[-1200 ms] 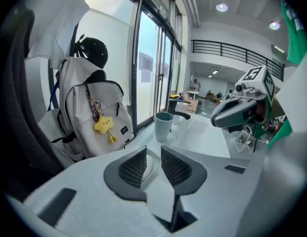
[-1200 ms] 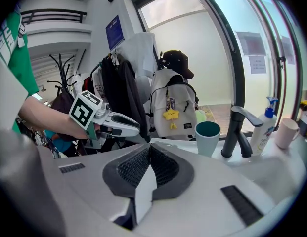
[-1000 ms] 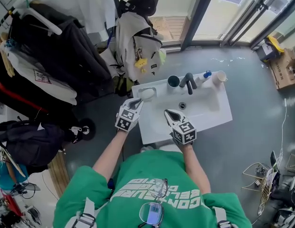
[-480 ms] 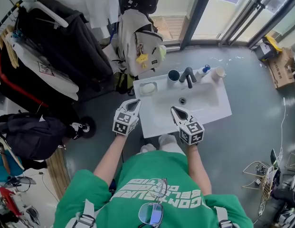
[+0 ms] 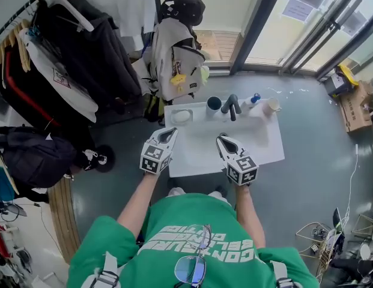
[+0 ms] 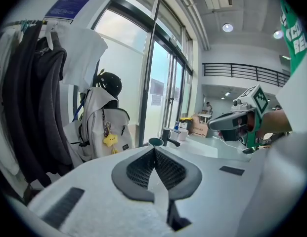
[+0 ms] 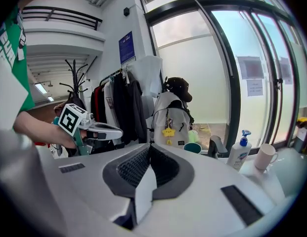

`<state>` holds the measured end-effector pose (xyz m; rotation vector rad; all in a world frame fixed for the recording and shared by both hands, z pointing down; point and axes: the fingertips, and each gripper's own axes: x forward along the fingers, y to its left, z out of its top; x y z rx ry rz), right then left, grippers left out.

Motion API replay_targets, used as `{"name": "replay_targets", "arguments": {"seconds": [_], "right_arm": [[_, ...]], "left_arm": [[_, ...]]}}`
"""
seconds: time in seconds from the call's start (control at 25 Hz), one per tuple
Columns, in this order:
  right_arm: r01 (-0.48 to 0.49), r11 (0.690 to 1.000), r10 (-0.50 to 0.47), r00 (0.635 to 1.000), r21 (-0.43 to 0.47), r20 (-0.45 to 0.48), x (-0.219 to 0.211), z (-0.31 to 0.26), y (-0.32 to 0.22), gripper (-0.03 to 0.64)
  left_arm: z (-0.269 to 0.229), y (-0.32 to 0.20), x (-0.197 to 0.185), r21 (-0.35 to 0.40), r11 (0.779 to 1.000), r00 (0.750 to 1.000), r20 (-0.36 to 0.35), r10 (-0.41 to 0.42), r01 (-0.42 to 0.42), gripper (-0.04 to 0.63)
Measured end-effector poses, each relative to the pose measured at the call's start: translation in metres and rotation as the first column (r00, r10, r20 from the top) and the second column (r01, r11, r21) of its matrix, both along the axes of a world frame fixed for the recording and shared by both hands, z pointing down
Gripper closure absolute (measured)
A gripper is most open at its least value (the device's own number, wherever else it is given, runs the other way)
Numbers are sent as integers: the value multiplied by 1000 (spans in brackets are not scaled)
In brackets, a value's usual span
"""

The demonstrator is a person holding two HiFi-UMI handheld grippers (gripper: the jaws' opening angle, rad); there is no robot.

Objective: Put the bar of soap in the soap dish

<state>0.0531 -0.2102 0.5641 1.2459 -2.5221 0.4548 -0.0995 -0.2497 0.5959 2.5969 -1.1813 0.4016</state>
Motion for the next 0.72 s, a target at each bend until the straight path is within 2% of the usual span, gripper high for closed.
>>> {"name": "replay_targets", "arguments": {"seconds": [0.32, 0.72], "right_arm": [[38, 999, -38, 999, 20, 9, 45, -14, 5, 603], [14, 1000, -15, 999, 22, 33, 99, -17, 22, 603]], "left_arm": [[-18, 15, 45, 31, 998, 998, -28, -59, 60, 586], [-20, 36, 79, 24, 995, 995, -28, -94, 95, 585]]}}
